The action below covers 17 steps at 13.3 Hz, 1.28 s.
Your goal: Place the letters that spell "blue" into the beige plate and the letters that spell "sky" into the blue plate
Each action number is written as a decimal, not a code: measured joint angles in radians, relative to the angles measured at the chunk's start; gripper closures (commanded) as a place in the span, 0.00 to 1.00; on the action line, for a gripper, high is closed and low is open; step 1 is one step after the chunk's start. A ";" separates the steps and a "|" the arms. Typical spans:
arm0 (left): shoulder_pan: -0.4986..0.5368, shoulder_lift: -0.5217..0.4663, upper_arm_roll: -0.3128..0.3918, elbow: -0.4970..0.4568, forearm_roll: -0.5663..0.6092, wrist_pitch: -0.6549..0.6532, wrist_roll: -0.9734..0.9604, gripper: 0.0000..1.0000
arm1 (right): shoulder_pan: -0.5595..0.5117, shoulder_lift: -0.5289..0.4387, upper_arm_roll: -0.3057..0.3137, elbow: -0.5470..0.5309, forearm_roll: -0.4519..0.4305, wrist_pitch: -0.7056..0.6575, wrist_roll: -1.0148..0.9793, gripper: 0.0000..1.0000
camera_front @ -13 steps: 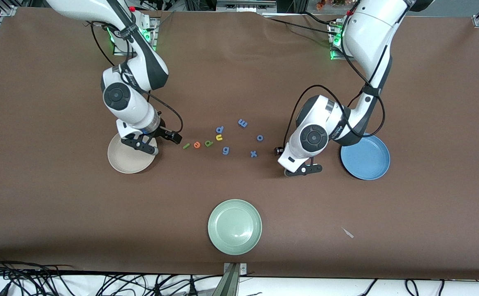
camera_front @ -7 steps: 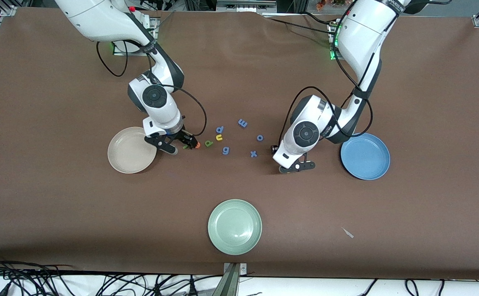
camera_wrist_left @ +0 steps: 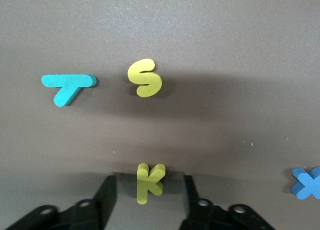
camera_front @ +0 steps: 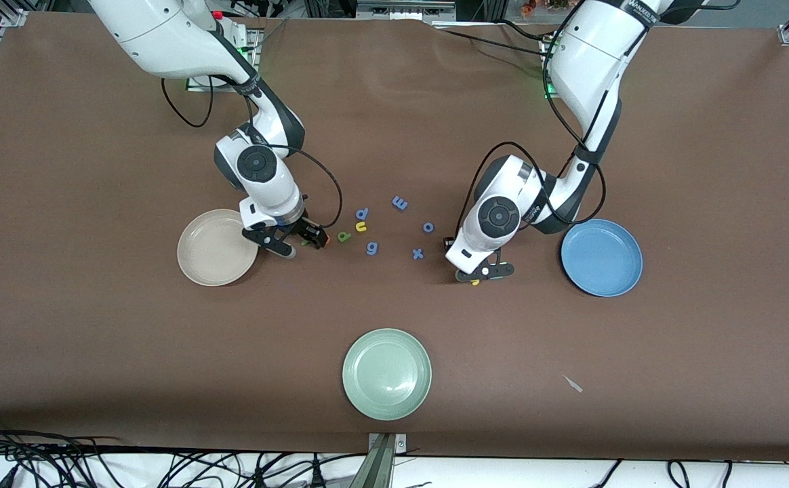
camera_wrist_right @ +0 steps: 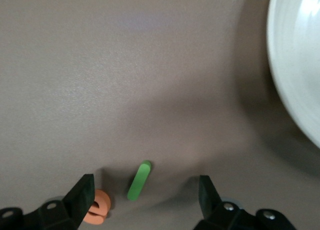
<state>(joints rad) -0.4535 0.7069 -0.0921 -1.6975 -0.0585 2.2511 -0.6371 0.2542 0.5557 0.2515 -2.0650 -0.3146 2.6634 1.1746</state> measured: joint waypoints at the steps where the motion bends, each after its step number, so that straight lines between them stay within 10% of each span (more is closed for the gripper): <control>1: -0.001 0.000 0.000 -0.001 0.000 0.001 0.000 0.59 | 0.000 0.002 0.000 0.000 -0.005 0.003 0.000 0.28; 5: -0.002 0.004 -0.001 0.001 0.000 0.017 0.000 0.94 | -0.001 0.002 -0.004 0.003 -0.011 0.003 0.000 0.65; 11: 0.004 -0.036 0.035 0.027 0.009 -0.117 0.011 0.99 | -0.001 -0.002 -0.004 0.007 -0.014 0.000 0.000 1.00; 17: 0.158 -0.151 0.059 0.039 0.152 -0.355 0.296 0.97 | -0.018 -0.039 -0.015 0.034 -0.015 -0.109 -0.096 1.00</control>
<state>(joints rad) -0.2953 0.5561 -0.0336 -1.6583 0.0931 1.8961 -0.3411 0.2360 0.5168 0.2368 -2.0310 -0.3299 2.5548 1.0789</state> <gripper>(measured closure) 0.771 0.903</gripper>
